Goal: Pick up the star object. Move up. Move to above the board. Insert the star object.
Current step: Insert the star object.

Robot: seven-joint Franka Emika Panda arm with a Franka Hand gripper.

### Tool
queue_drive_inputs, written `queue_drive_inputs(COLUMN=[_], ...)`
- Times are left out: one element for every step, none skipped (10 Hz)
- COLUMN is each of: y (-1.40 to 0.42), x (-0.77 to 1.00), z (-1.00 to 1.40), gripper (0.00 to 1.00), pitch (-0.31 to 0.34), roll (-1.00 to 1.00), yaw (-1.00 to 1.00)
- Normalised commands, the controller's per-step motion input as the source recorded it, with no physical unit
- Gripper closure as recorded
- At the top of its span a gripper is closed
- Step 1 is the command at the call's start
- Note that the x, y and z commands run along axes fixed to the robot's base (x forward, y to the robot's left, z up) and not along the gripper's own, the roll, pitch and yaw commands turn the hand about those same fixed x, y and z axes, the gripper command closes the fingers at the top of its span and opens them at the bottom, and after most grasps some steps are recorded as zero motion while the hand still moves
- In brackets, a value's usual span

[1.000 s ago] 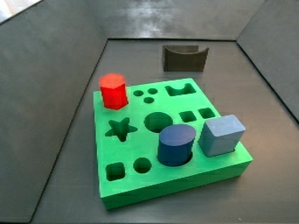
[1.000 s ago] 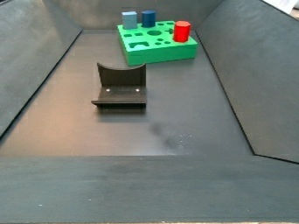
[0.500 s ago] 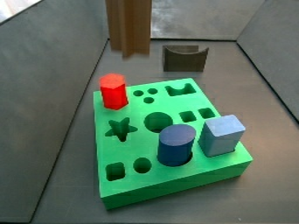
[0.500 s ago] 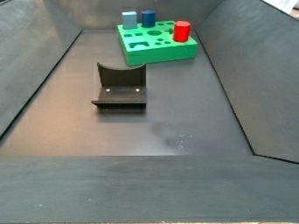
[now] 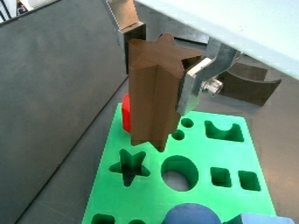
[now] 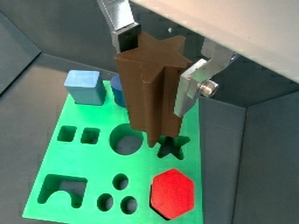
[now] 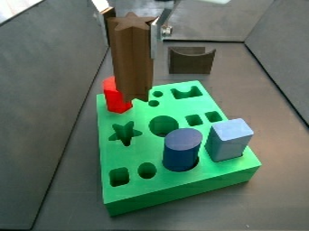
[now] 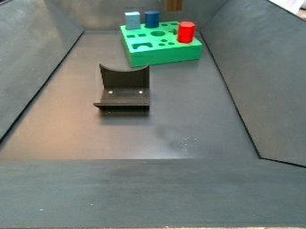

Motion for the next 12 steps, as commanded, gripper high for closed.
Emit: queue_drive_inputs(y=[-0.19, -0.25, -0.27, -0.04, 0.03, 0.00, 0.00, -0.11, -0.18, -0.10, 0.00, -0.05], x=[-0.33, -0.27, -0.22, 0.00, -0.04, 0.00, 0.06, 0.01, 0.00, 0.00, 0.26, 0.00], z=[-0.64, -0.69, -0.74, -0.17, 0.00, -0.37, -0.67, -0.65, -0.53, -0.43, 0.00, -0.09], gripper=[1.00, 1.00, 1.00, 1.00, 1.00, 1.00, 1.00, 1.00, 1.00, 1.00, 1.00, 1.00], pitch=[-0.089, -0.073, -0.099, -0.059, 0.000, 0.000, 0.000, 0.000, -0.027, -0.011, 0.000, -0.006], roll=[0.12, 0.14, 0.12, 0.00, 0.00, 0.06, 0.23, 0.19, 0.11, 0.03, -0.01, -0.01], yaw=[-0.38, -0.52, -0.55, -0.35, 0.00, -0.17, -0.33, -0.54, -0.78, -0.96, -0.06, 0.00])
